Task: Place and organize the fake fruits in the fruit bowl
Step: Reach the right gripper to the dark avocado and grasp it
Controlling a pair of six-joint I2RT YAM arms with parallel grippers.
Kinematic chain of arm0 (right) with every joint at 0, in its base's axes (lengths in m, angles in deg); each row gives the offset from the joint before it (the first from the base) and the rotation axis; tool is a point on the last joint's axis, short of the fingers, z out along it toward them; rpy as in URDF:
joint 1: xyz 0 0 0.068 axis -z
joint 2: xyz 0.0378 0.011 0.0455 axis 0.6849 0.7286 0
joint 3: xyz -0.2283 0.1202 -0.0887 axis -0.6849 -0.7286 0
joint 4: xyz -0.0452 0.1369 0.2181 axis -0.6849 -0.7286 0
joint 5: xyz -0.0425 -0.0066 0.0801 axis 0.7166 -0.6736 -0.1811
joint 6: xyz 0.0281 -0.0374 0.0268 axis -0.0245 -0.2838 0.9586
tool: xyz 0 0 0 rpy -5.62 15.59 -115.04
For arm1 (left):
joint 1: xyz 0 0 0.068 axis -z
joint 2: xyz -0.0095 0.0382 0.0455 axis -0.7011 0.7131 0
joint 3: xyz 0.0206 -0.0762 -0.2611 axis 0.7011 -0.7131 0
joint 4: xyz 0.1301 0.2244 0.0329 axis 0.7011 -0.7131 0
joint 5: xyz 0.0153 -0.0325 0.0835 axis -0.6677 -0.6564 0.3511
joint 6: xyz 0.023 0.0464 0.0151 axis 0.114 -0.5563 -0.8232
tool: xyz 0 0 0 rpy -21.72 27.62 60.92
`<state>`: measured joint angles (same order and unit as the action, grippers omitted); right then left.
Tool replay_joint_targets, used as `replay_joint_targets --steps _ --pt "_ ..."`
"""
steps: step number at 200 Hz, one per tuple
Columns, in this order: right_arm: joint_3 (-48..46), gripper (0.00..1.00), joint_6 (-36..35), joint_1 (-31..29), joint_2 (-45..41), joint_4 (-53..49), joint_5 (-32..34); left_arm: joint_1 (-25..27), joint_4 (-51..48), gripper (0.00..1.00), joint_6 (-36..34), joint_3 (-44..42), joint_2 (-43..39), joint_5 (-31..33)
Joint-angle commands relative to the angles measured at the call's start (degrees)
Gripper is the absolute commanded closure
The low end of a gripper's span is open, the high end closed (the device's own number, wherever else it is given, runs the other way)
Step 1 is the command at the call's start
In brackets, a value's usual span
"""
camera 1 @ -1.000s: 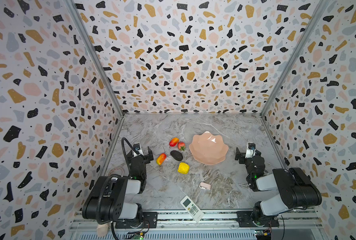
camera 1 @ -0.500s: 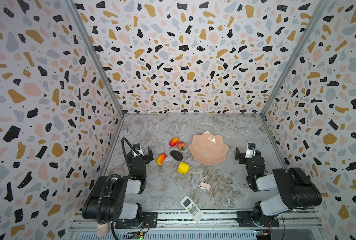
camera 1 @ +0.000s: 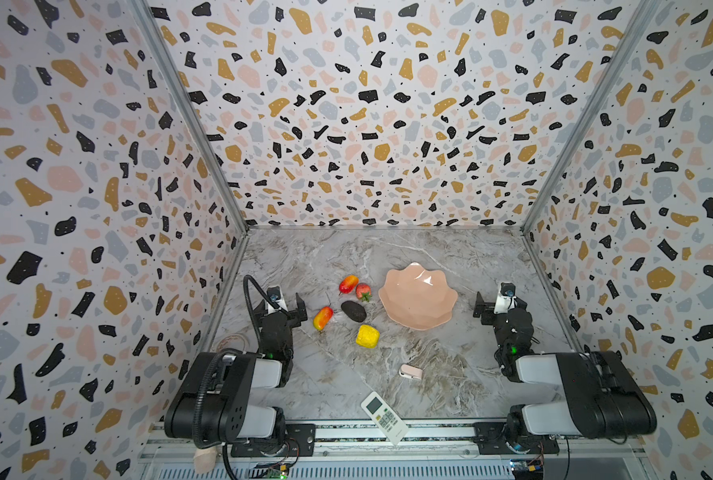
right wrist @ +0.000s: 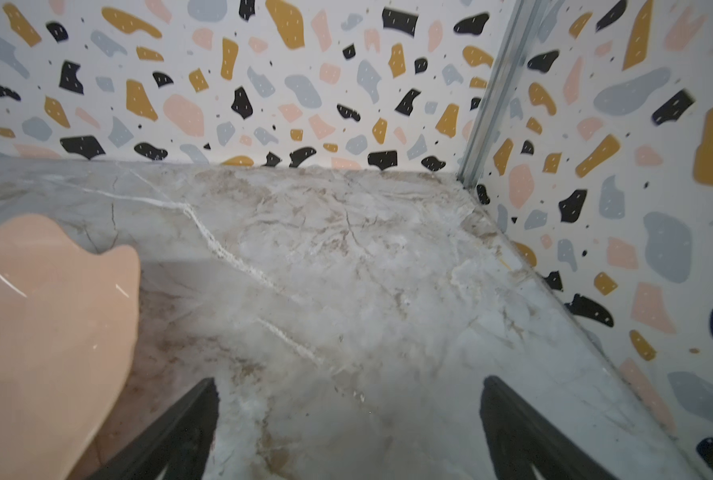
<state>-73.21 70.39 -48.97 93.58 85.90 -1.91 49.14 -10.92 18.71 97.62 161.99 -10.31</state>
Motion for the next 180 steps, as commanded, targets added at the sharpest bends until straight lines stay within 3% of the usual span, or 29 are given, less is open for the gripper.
replay_joint_targets --steps 1,23,44,56,93,113,138,180 --pt "5.6 0.01 -1.2 -1.8 -10.5 -10.9 2.9 0.5 1.8 0.0 0.6 1.0 -2.8 4.2" --pt "12.1 0.01 -0.3 -4.0 -15.3 -20.9 -3.1 2.2 -18.2 0.0 1.2 8.4 -12.7 8.3" --pt "21.9 0.01 0.5 -10.5 -13.7 -32.6 -8.0 2.5 -34.0 0.0 4.8 16.4 -19.3 6.4" --pt "27.7 0.01 1.8 -15.1 -11.0 -38.5 -11.3 2.7 -45.6 0.0 6.2 23.3 -20.5 4.6" --pt "41.1 0.01 2.2 -31.4 -0.2 -48.8 -9.4 2.8 -75.8 0.0 3.4 40.8 -18.7 -3.0" --pt "49.1 0.01 2.4 -35.3 7.8 -55.6 -11.8 2.8 -82.4 0.01 3.5 45.5 -18.4 -7.3" --pt "59.7 0.01 1.3 -38.2 17.6 -64.6 -14.7 2.8 -83.0 0.0 6.9 46.9 -19.2 -12.9" --pt "74.1 0.01 0.5 -41.1 30.7 -80.1 -19.3 2.8 -84.4 0.0 7.0 48.5 -17.1 -14.9"
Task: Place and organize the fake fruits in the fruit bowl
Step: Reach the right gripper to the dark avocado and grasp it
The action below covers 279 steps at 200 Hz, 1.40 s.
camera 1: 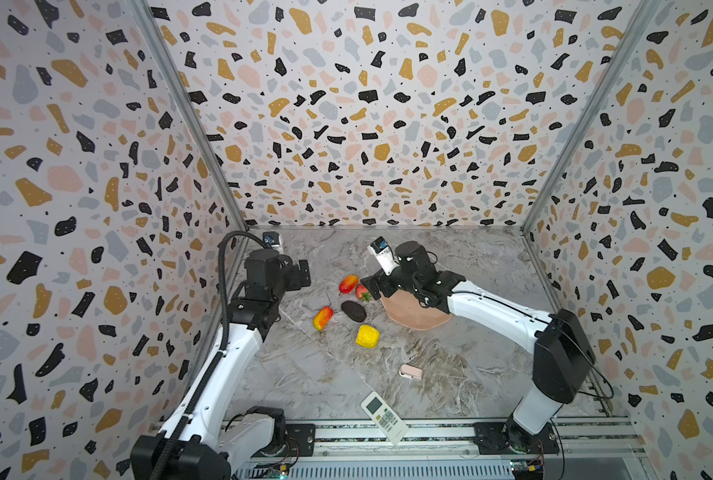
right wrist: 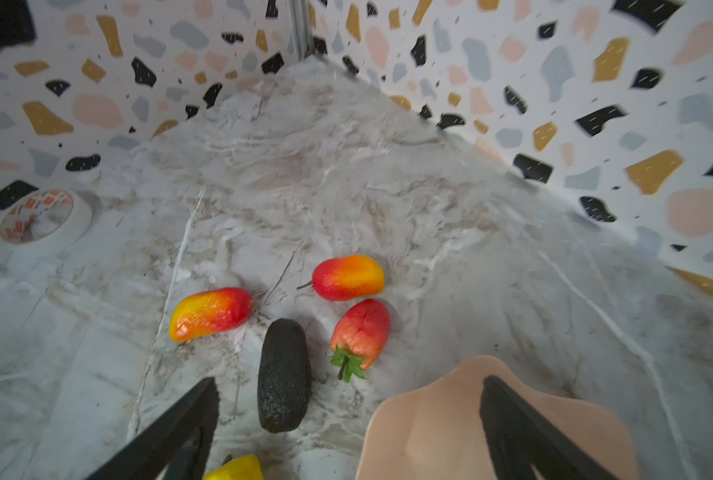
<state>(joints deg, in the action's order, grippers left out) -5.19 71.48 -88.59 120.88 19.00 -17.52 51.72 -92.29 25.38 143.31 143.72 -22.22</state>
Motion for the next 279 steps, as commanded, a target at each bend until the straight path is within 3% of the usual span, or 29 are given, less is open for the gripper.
replay_joint_targets --steps 1,27,61,135,177,190,214,279 --pt "6.3 0.01 -0.6 -1.5 3.6 -13.4 -3.9 0.2 -3.1 0.0 0.3 2.9 1.2 -3.0" --pt "9.3 0.01 1.6 -3.4 8.7 -16.0 -4.5 0.2 -4.1 0.0 -1.3 4.0 3.0 -2.6" --pt "11.0 0.17 4.7 -5.1 13.6 -14.6 -6.7 0.2 -4.9 0.0 -1.7 5.7 4.4 -4.4" --pt "17.5 0.36 4.9 -5.4 23.0 -16.1 -5.1 0.2 -7.7 0.0 -2.5 8.0 5.5 -3.9" --pt "18.9 0.42 4.5 -5.4 25.6 -16.1 -4.9 0.2 -7.7 0.0 -2.5 8.0 5.4 -3.9" --pt "19.0 0.48 4.5 -5.4 25.9 -15.7 -4.9 0.2 -7.7 0.0 -2.6 8.2 5.4 -3.7" --pt "19.1 0.71 4.4 -5.4 25.5 -15.4 -5.2 0.2 -7.9 0.0 -2.9 8.4 5.2 -3.6" --pt "17.0 0.84 2.1 -5.1 14.5 -16.7 -4.9 0.3 -7.7 0.01 -3.1 8.6 5.0 -3.6"
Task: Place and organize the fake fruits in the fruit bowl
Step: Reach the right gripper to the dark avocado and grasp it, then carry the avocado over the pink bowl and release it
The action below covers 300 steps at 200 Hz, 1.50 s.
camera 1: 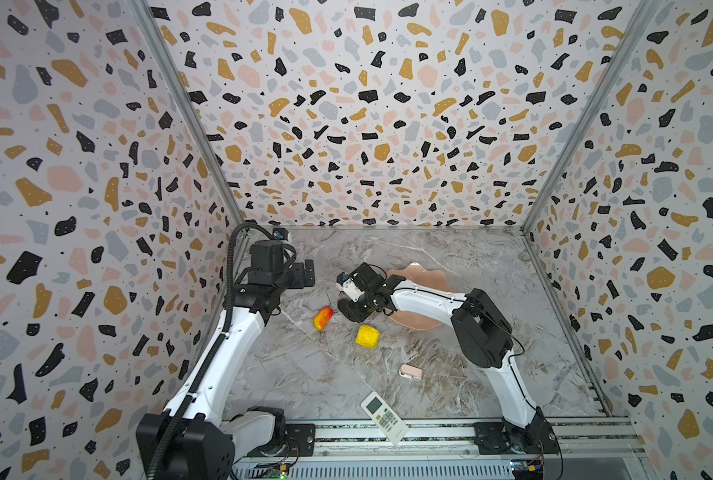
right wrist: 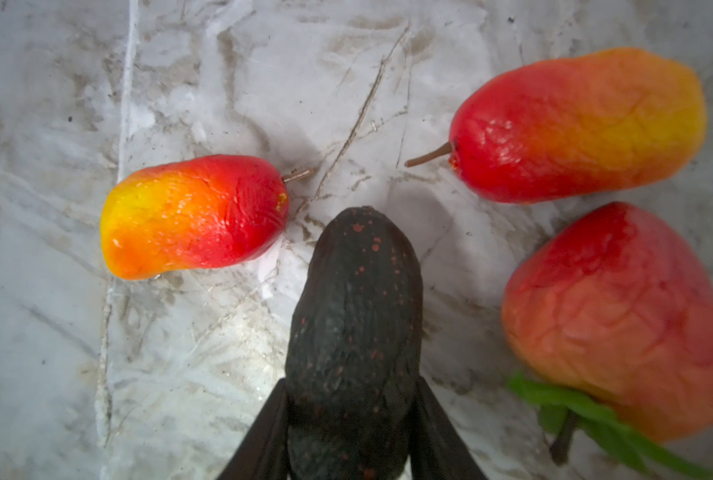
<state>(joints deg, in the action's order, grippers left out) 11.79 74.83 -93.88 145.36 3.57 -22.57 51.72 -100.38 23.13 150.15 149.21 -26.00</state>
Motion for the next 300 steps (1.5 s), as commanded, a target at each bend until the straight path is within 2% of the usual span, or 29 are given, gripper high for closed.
replay_joint_targets --steps 1,37,78,92,121,189,196,209,236,251,277,290,300 --pt "-0.1 0.84 -1.3 0.2 -10.3 -1.3 0.2 0.3 0.4 0.0 -0.9 1.7 -0.5 0.2" --pt "-6.6 0.92 -2.2 1.9 -19.1 0.7 2.9 0.3 3.1 0.01 -0.5 -0.1 -0.9 -1.2" --pt "-17.2 0.95 -1.3 8.2 -28.4 -0.4 6.8 0.5 2.5 0.0 -0.7 1.6 0.1 -1.5" --pt "-20.5 0.99 -1.4 10.4 -30.3 -1.7 9.3 0.5 2.4 0.0 -0.9 1.8 -0.1 -0.9" --pt "-26.3 1.0 -1.9 14.2 -31.0 -3.1 13.1 0.6 2.8 0.0 -0.6 1.0 -0.6 -1.3" --pt "-33.2 1.0 -1.8 17.8 -27.1 4.3 10.0 0.8 3.8 0.0 -0.1 -0.3 -1.5 -2.3" --pt "-33.2 0.9 -1.9 17.9 -26.8 4.7 9.8 0.8 3.8 0.0 -0.2 -0.4 -1.5 -2.2" --pt "-32.8 0.8 -2.1 17.9 -25.9 5.0 9.7 0.8 3.8 0.01 -0.2 -0.3 -1.5 -1.9" --pt "-31.7 0.68 -2.7 18.0 -24.8 4.7 9.9 0.8 3.8 0.01 -0.3 -0.3 -1.5 -1.9" --pt "-31.1 0.54 -3.2 18.0 -25.0 4.3 9.9 0.8 3.8 0.0 -0.3 -0.2 -1.5 -2.0" --pt "-28.9 0.22 -4.5 17.8 -26.7 1.8 10.7 0.8 3.7 0.0 -0.3 -0.3 -1.6 -2.0" --pt "-27.6 0.11 -5.2 17.5 -28.1 0.7 11.8 0.8 3.8 0.0 -0.4 -0.3 -1.7 -2.0" --pt "-26.2 0.05 -6.1 17.1 -29.2 -0.4 12.2 0.8 3.8 0.0 -0.4 -0.3 -1.7 -2.0"
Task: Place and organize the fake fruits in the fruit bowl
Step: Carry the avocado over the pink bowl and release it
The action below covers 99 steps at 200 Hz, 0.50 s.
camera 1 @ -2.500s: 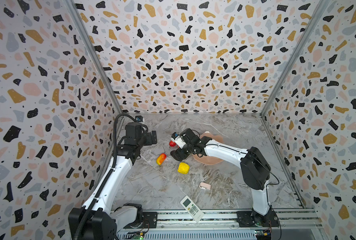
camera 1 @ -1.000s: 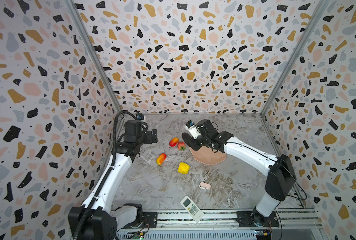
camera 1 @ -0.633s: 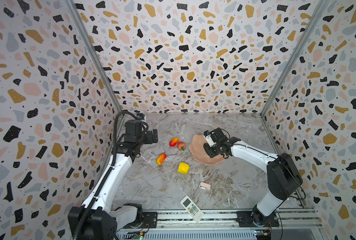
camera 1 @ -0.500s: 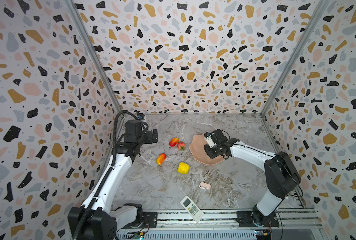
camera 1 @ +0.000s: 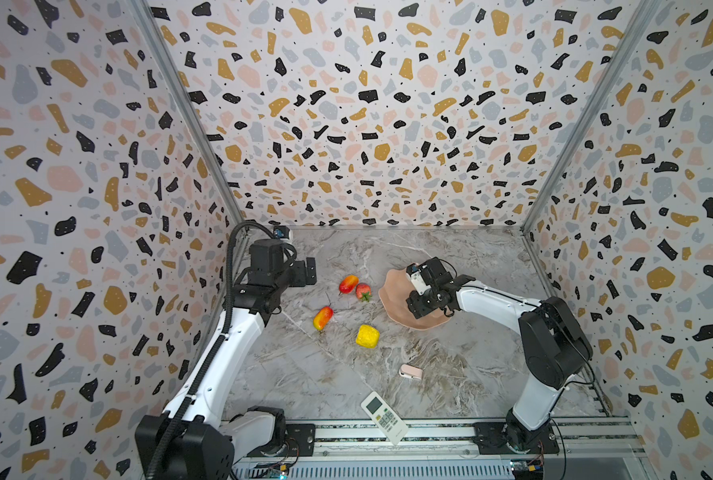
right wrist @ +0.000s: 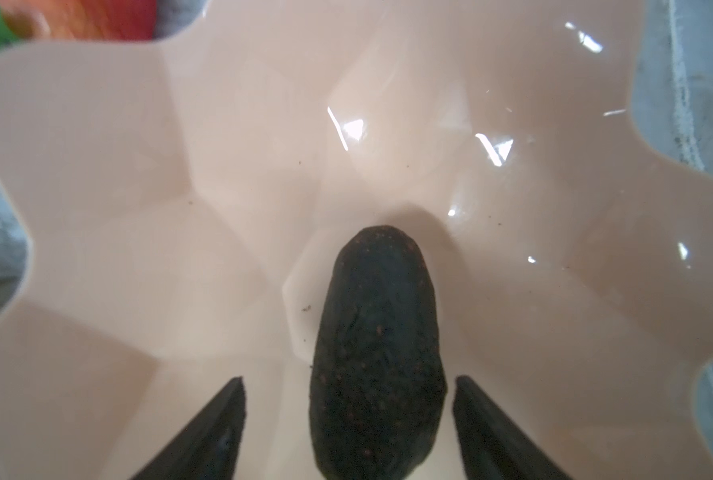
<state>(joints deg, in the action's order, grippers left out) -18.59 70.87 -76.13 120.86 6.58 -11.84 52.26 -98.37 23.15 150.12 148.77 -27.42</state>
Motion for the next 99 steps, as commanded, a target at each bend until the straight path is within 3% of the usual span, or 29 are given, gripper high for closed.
replay_joint_targets --steps 1,16,49,99 --pt "4.4 0.05 -2.3 -0.7 -4.8 -3.5 1.5 0.2 1.8 0.0 -0.5 -0.2 -1.3 -0.6" --pt "6.6 0.0 -4.3 -2.2 -6.4 -4.9 1.0 0.2 1.8 0.01 -0.5 -0.2 -1.2 -0.7" --pt "9.5 0.01 -10.9 -10.0 -8.7 -5.1 -5.7 0.2 2.0 0.0 -0.5 -0.4 -1.4 -0.8" --pt "12.1 0.01 -13.4 -19.6 -2.2 -4.6 -9.8 0.2 1.7 0.0 -0.5 -0.8 -2.2 -1.0"
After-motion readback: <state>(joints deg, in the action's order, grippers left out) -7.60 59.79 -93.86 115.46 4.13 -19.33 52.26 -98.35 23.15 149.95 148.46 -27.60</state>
